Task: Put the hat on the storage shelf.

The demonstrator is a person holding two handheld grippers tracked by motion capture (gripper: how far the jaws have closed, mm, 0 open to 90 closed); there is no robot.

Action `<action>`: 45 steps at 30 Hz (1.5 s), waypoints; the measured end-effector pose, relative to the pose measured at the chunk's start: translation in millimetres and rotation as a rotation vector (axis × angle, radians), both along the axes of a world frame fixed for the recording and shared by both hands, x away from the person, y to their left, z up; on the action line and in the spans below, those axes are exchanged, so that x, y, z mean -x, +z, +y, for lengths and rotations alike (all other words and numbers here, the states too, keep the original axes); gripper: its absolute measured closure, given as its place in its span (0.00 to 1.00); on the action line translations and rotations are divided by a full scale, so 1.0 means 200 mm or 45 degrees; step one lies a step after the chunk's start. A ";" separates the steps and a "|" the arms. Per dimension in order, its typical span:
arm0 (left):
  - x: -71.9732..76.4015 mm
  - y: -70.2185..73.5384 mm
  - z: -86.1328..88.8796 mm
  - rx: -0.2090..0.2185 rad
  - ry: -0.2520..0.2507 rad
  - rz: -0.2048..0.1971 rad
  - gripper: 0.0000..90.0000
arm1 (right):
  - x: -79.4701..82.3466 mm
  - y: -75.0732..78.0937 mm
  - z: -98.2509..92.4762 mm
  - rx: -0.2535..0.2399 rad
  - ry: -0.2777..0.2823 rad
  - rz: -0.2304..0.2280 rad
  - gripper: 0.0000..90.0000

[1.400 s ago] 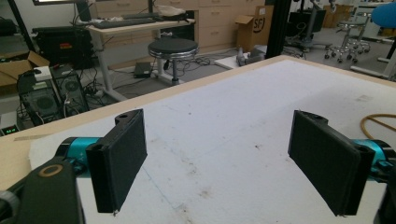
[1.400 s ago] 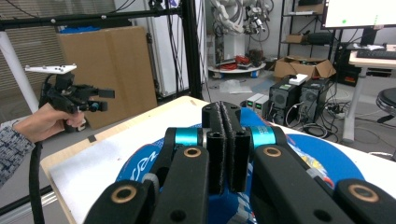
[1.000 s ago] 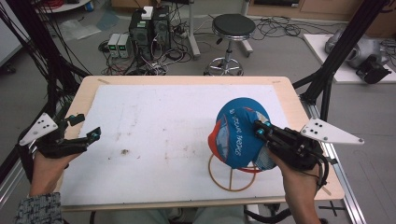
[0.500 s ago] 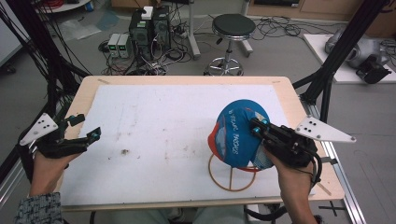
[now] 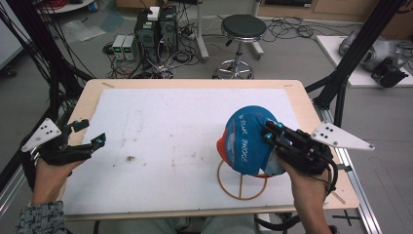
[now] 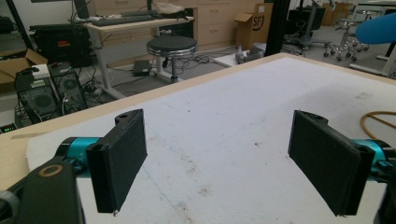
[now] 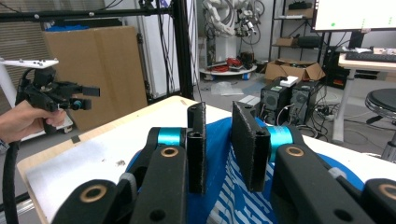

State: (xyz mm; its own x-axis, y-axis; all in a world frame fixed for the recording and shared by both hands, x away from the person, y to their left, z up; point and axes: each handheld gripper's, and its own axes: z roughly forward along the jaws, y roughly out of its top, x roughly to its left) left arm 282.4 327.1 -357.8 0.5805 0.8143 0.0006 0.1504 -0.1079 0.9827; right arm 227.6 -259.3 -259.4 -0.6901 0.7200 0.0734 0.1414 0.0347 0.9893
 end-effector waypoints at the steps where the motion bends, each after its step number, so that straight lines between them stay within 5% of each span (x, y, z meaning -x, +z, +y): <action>1: 0.00 0.00 0.00 -0.001 0.000 0.000 0.22 | 0.00 0.00 0.00 -0.001 -0.002 -0.001 0.82; 15: 0.00 0.00 0.00 0.000 0.001 0.003 0.22 | -0.01 0.02 -0.06 -0.095 -0.067 -0.033 0.67; 26: 0.00 -0.01 0.01 -0.002 0.003 0.005 0.22 | -0.06 0.03 -0.18 -0.117 -0.205 -0.096 0.65; 45: -0.01 -0.01 0.01 -0.001 0.009 0.009 0.22 | -0.27 -0.19 -0.37 -0.033 -0.477 -0.058 0.47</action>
